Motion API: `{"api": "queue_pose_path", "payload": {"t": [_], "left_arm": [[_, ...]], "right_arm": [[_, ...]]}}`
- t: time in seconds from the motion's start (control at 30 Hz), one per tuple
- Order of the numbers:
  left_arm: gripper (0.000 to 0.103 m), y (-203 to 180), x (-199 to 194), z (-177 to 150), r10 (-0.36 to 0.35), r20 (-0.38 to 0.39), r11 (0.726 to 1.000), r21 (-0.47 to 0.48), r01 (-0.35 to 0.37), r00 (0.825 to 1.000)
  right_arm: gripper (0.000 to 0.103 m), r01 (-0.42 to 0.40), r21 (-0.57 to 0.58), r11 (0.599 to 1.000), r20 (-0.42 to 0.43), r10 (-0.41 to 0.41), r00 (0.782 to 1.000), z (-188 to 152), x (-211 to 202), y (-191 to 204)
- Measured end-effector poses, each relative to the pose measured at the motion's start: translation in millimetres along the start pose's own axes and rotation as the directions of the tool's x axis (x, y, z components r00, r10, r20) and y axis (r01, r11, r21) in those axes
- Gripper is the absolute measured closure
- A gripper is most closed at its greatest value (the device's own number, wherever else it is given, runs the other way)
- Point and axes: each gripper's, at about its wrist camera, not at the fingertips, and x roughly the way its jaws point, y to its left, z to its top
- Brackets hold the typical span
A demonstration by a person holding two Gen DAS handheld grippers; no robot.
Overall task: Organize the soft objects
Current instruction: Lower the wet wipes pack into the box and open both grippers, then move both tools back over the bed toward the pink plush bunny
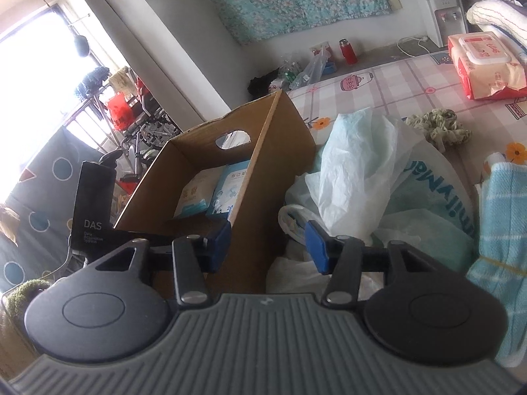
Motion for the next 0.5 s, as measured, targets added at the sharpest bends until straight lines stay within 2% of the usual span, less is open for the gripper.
{"api": "queue_pose_path", "payload": {"t": [0.1, 0.27, 0.4, 0.5], "left_arm": [[0.029, -1.6, -17.1, -7.2, -0.004, 0.033, 1.0, 0.013, 0.004, 0.999], [0.027, -5.0, -58.2, -19.8, 0.008, 0.146, 1.0, 0.008, -0.009, 0.989], [0.025, -20.0, -93.8, -29.8, -0.006, 0.243, 0.999, 0.034, -0.002, 0.97], [0.018, -40.1, -117.5, -42.9, -0.053, 0.329, 0.996, 0.084, 0.027, 0.943]], "right_arm": [[0.041, 0.006, 0.004, 1.0, 0.03, -0.006, 1.0, -3.4, -14.1, -5.5], [0.037, 0.021, 0.023, 1.0, 0.07, -0.023, 0.997, -8.3, -38.1, -18.4], [0.036, 0.04, 0.046, 0.998, 0.108, -0.045, 0.993, -14.4, -61.6, -30.6], [0.034, 0.061, 0.065, 0.996, 0.137, -0.069, 0.988, -19.1, -79.9, -40.4]]}}
